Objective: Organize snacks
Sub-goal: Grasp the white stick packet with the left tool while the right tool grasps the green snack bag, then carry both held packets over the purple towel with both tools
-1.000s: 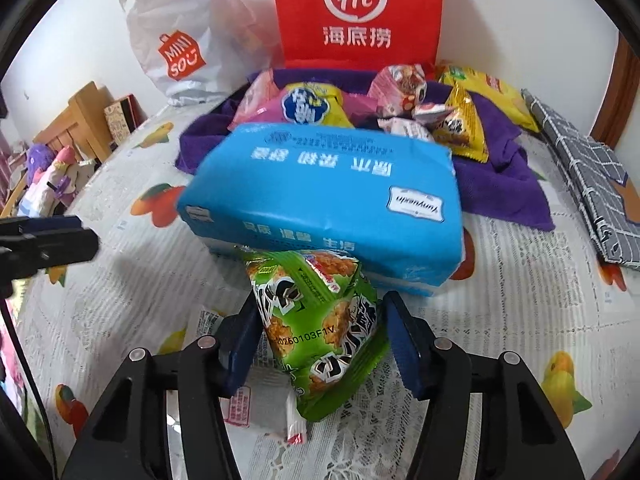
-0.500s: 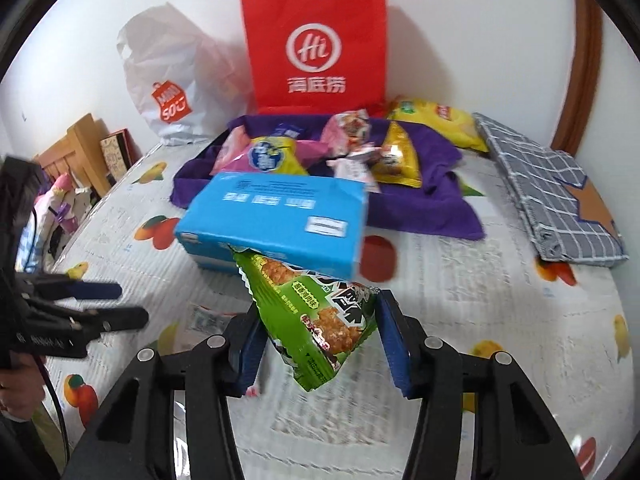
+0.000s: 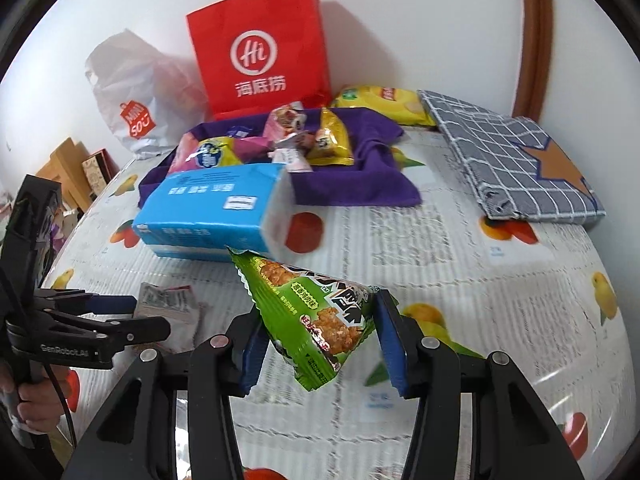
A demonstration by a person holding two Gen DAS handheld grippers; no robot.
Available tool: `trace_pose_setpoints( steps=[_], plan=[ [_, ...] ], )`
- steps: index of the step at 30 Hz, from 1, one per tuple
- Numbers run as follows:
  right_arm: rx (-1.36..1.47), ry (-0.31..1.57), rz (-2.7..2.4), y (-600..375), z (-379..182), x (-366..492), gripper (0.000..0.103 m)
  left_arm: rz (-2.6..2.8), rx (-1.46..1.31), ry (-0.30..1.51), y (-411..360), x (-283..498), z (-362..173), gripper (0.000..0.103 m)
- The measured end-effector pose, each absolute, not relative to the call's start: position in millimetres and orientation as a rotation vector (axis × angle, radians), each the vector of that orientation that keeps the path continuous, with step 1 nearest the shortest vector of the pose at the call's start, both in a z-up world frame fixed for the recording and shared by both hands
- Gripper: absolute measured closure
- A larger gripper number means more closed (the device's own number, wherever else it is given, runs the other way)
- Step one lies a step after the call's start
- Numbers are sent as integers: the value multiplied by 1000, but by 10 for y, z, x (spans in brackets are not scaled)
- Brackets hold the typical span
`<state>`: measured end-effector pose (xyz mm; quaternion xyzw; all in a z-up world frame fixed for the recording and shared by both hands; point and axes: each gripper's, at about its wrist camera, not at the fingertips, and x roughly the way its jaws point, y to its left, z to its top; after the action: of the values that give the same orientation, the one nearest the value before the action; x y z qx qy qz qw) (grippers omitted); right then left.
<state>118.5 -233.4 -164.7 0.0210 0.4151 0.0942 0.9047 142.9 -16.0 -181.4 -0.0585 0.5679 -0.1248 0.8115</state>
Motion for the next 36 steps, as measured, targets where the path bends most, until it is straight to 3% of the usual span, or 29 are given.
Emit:
trace_pose_setpoints(
  steps=[5, 9, 12, 26, 36],
  plan=[
    [61, 862, 185, -2466, -1675, 1134, 53, -186, 2, 1169, -450, 1411, -1863, 26],
    [63, 865, 189, -2506, -1691, 1109, 53, -199, 29, 1131, -536, 1393, -1833, 62],
    [66, 866, 196, -2512, -1682, 1099, 53, -236, -24, 1158, -492, 1430, -1812, 73],
    [52, 825, 235, -2354, -1447, 1149, 53, -295, -90, 1108, -280, 1382, -1401, 84],
    [34, 802, 238, -2259, -1257, 1265, 54, -323, -101, 1066, -262, 1469, -1148, 84]
  ],
)
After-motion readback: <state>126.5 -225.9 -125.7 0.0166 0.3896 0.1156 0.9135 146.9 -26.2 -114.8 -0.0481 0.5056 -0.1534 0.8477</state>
